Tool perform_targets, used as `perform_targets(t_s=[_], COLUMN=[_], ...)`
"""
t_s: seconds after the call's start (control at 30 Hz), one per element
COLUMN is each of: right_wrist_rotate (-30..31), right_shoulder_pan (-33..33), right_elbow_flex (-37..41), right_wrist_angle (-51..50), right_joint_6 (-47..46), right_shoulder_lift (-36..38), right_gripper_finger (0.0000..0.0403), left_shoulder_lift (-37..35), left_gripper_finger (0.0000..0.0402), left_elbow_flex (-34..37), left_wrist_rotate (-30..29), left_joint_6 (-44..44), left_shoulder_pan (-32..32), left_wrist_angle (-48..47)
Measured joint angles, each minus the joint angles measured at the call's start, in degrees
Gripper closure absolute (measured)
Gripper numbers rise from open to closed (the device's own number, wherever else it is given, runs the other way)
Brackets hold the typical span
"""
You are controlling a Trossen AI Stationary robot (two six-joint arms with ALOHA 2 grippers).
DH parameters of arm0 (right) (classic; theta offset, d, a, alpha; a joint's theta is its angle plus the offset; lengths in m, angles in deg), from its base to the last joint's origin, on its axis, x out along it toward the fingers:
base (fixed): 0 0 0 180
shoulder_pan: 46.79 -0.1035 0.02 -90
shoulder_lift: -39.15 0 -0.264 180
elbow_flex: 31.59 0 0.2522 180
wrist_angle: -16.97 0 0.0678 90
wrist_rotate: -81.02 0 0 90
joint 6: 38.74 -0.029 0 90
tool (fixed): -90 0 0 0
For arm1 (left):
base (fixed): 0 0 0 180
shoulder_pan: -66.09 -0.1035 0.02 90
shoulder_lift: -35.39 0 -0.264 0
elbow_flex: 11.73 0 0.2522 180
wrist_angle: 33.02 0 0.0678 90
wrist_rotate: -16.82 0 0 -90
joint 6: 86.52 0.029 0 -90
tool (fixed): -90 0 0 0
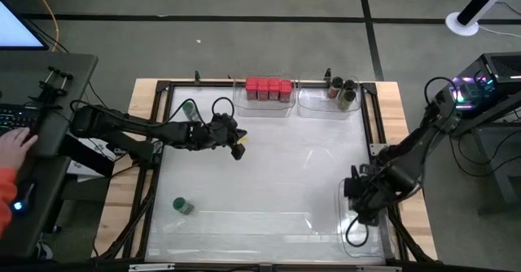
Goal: Sort spices by type
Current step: Put the green seasoning bottle into the bottom transparent bin
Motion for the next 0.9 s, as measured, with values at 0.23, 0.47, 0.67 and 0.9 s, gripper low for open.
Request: perform_targets(t_s=[0.23,0.47,0.67,0.9], right_wrist_rotate=[0.0,-0.9,0.7,3.0], right_shoulder_pan=[3.2,7.1,8.4,8.4], right_elbow_flex=[12.0,18.1,19.2,19.2], right_wrist_angle=[10.6,12.3,16.4,15.7], right_joint_6=[3.6,13.8,17.7,18.0], right_shoulder_lift=[0.7,0.7,0.7,0.7], right_gripper_finger=[0.021,0.021,0.021,0.017], left_shoulder_lift=[0.0,0.0,0.0,0.0], left_gripper_finger=[0.0401,0.0401,0.0401,0.0401], left_elbow_flex=[0.0,0.0,0.0,0.0], left_wrist_rotate=[2.8,5.5,5.5,5.5], left_joint_6=[0.0,0.0,0.0,0.0], left_shoulder_pan=[0.0,0.1,0.1,0.1], left_wrist_angle=[0.0,0.0,0.0,0.0])
